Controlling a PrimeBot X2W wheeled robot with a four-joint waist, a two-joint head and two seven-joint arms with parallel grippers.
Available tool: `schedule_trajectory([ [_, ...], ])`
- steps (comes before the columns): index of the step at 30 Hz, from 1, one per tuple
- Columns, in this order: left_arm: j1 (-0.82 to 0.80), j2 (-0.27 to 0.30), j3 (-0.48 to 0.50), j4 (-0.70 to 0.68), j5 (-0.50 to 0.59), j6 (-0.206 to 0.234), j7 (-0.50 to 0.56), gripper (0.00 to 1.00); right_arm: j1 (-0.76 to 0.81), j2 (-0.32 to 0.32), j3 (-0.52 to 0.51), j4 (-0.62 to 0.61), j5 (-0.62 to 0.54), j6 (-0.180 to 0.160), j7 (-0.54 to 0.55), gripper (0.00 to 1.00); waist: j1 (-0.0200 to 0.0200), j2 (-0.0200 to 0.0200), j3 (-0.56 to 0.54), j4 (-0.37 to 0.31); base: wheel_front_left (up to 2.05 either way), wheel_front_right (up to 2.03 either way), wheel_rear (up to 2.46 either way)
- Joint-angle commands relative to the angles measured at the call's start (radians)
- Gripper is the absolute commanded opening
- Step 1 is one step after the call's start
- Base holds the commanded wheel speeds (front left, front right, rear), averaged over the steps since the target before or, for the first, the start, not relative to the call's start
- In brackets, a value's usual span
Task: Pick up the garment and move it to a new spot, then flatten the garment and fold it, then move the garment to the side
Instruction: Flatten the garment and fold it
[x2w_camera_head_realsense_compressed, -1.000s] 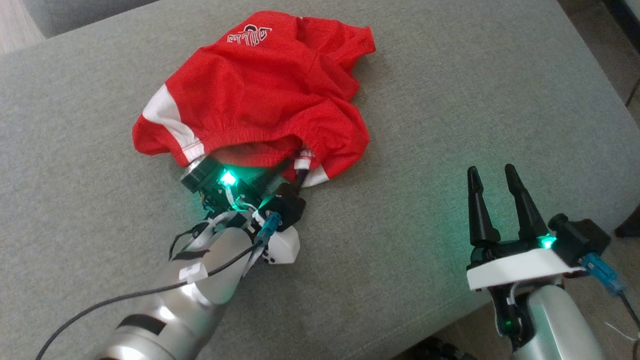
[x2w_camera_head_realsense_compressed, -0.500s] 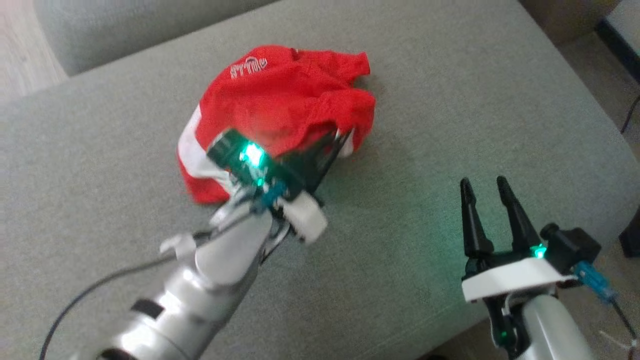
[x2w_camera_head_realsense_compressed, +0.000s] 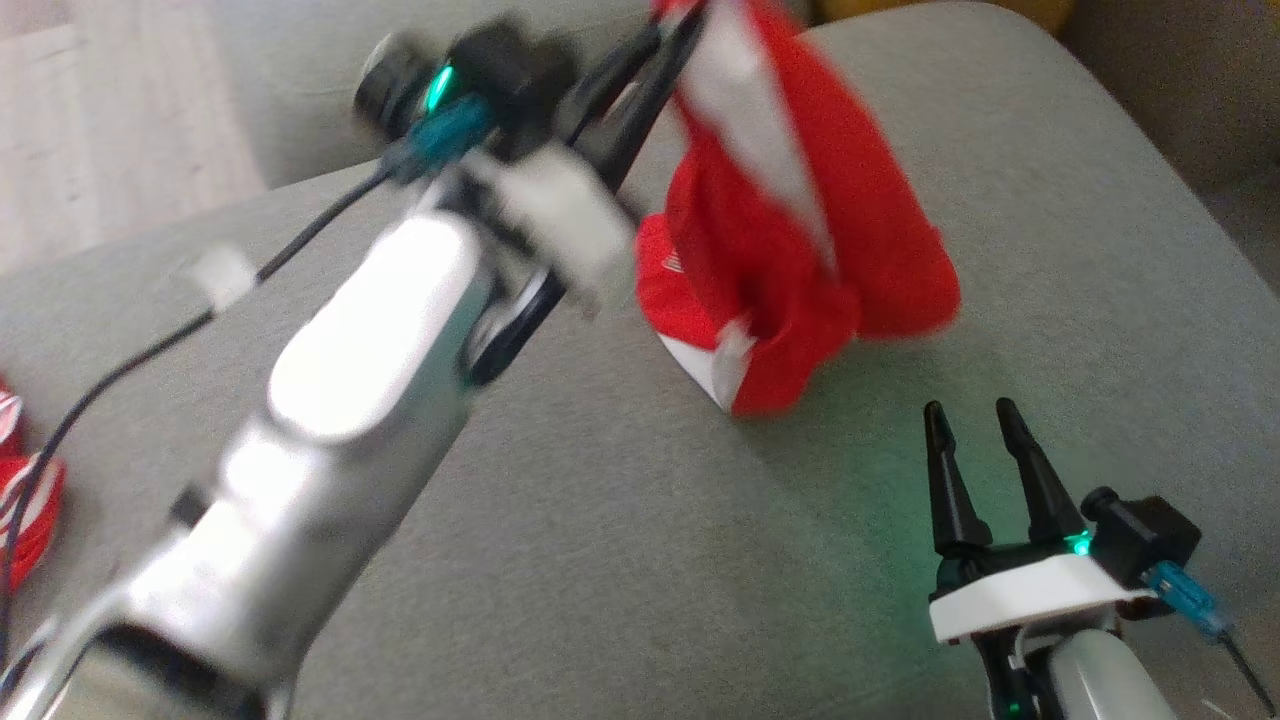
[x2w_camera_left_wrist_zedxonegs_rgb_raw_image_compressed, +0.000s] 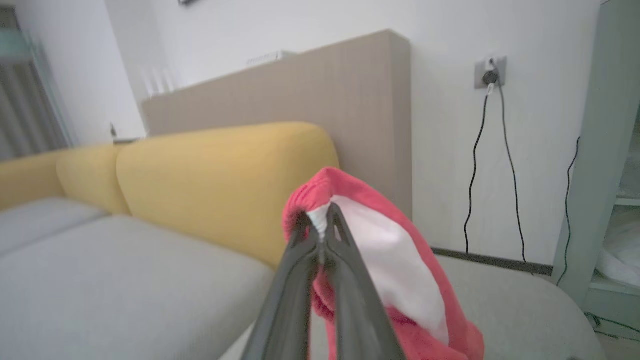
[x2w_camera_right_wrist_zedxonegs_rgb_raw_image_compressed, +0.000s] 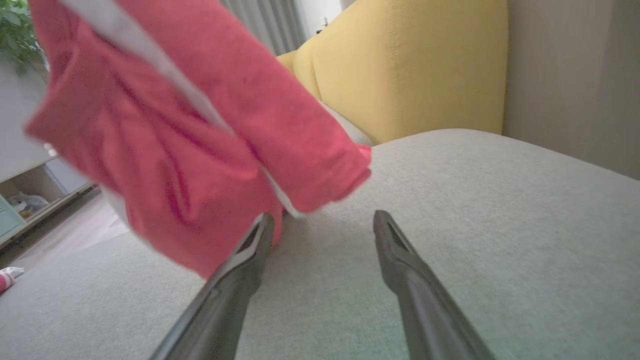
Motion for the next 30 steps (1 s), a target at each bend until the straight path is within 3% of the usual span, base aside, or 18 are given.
schedule_trajectory([
  [1, 0.065, 0.075, 0.014, -0.043, -0.062, 0.002, 0.044, 0.0, -0.006, -0.004, 0.015, -0.038, -0.011, -0.001, -0.006, 1.0, 0.0002, -0.0001, -0.011, 0.057, 0.0, 0.0, 0.0],
  [4, 0.187, 0.146, 0.009, -0.066, -0.133, 0.002, 0.081, 0.0, -0.004, -0.004, 0.009, -0.04, -0.014, -0.001, -0.006, 1.0, 0.0002, -0.0001, 0.001, 0.101, 0.0, 0.0, 0.0],
  [10, 0.306, 0.205, 0.019, -0.082, -0.189, 0.005, 0.071, 0.0, -0.007, -0.004, 0.005, -0.011, -0.035, -0.001, -0.006, 1.0, 0.0002, -0.0001, 0.032, 0.175, 0.0, 0.0, 0.0],
  [17, 0.295, 0.224, 0.041, -0.074, -0.171, 0.016, 0.006, 0.0, -0.019, -0.004, 0.078, 0.084, -0.08, -0.001, -0.006, 1.0, 0.0002, -0.0001, 0.068, 0.226, 0.0, 0.0, 0.0],
  [28, 0.252, 0.216, 0.022, -0.056, -0.169, 0.011, -0.013, 0.0, -0.077, -0.004, 0.079, 0.187, -0.123, -0.001, -0.006, 1.0, 0.0002, -0.0001, 0.1, 0.257, 0.0, 0.0, 0.0],
  [29, 0.25, 0.217, 0.02, -0.056, -0.17, 0.01, -0.014, 0.0, -0.083, -0.004, 0.084, 0.182, -0.121, -0.001, -0.006, 0.76, 0.0002, -0.0001, 0.101, 0.259, 0.0, 0.0, 0.0],
  [30, 0.246, 0.219, 0.015, -0.055, -0.17, 0.009, -0.016, 0.0, -0.093, -0.004, 0.094, 0.168, -0.111, -0.001, -0.006, 0.1, 0.0002, -0.0001, 0.103, 0.26, 0.0, 0.0, 0.0],
])
